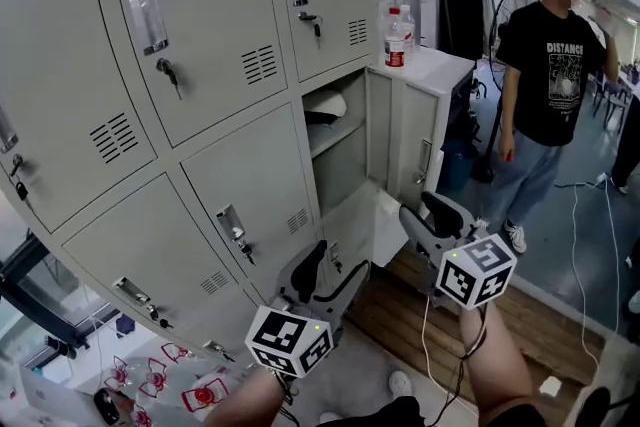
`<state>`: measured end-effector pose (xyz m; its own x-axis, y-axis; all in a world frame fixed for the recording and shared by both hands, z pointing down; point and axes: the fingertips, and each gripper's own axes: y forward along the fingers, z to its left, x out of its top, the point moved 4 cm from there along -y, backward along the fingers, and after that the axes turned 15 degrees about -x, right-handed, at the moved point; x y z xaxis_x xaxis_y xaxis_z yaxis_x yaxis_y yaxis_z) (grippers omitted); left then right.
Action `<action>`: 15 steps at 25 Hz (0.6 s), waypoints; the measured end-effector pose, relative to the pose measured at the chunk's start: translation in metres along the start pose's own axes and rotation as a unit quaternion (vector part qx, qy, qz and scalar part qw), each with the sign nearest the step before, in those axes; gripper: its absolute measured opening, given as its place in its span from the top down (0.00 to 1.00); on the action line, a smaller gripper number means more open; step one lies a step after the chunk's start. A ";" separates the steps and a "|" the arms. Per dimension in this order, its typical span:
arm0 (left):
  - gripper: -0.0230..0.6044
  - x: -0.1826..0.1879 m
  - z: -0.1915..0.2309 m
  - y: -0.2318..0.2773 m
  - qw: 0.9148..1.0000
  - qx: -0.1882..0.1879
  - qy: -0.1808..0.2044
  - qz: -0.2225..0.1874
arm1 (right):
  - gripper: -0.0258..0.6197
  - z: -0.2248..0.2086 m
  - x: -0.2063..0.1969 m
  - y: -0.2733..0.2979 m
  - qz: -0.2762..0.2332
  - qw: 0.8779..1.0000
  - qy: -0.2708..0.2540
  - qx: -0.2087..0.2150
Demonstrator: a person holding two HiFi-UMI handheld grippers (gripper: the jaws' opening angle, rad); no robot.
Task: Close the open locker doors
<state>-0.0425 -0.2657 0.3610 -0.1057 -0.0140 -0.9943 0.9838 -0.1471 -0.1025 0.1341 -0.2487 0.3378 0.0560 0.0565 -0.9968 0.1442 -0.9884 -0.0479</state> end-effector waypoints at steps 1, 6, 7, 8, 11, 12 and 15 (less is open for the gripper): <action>0.48 -0.002 -0.002 0.006 1.000 -0.003 -0.001 0.001 | 0.67 -0.007 -0.001 -0.001 0.000 1.000 0.001 -0.004; 0.48 -0.009 -0.005 0.040 1.000 -0.007 0.001 0.006 | 0.67 -0.043 -0.002 0.007 0.001 1.000 0.005 -0.009; 0.48 -0.009 -0.004 0.047 1.000 -0.004 0.002 0.004 | 0.67 -0.050 -0.002 0.010 0.002 1.000 0.005 -0.007; 0.48 -0.008 -0.002 0.056 1.000 -0.002 0.002 0.002 | 0.67 -0.058 -0.001 0.014 0.003 1.000 0.005 -0.005; 0.48 -0.004 0.003 0.083 1.000 0.007 0.004 -0.009 | 0.67 -0.085 0.003 0.029 0.004 1.000 0.009 0.001; 0.48 -0.003 0.006 0.092 1.000 0.010 0.005 -0.011 | 0.67 -0.094 0.004 0.035 0.004 1.000 0.011 0.003; 0.48 -0.003 0.012 0.118 1.000 0.017 0.005 -0.017 | 0.67 -0.117 0.004 0.051 0.008 1.000 0.015 0.011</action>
<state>0.0722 -0.2946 0.3525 -0.1375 0.0015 -0.9905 0.9740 -0.1813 -0.1355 0.2577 -0.2823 0.3387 0.0871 0.0450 -0.9952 0.1223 -0.9919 -0.0342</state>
